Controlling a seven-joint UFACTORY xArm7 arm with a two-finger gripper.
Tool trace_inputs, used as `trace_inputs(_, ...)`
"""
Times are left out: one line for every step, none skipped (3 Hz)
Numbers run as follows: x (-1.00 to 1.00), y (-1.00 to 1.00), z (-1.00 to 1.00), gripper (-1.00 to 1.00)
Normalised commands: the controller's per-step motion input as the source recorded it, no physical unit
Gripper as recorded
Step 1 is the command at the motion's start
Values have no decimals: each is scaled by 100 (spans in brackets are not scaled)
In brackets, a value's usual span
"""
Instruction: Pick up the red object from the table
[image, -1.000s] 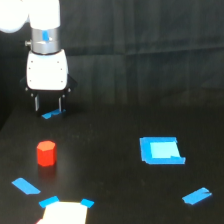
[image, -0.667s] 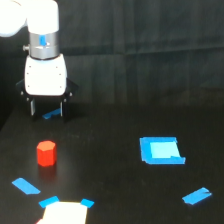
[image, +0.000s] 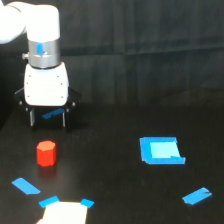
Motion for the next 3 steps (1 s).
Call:
trace_inputs(68,-100,15,100)
trace_inputs(1,-69,11,27)
trace_inputs(5,-53,-15,-1)
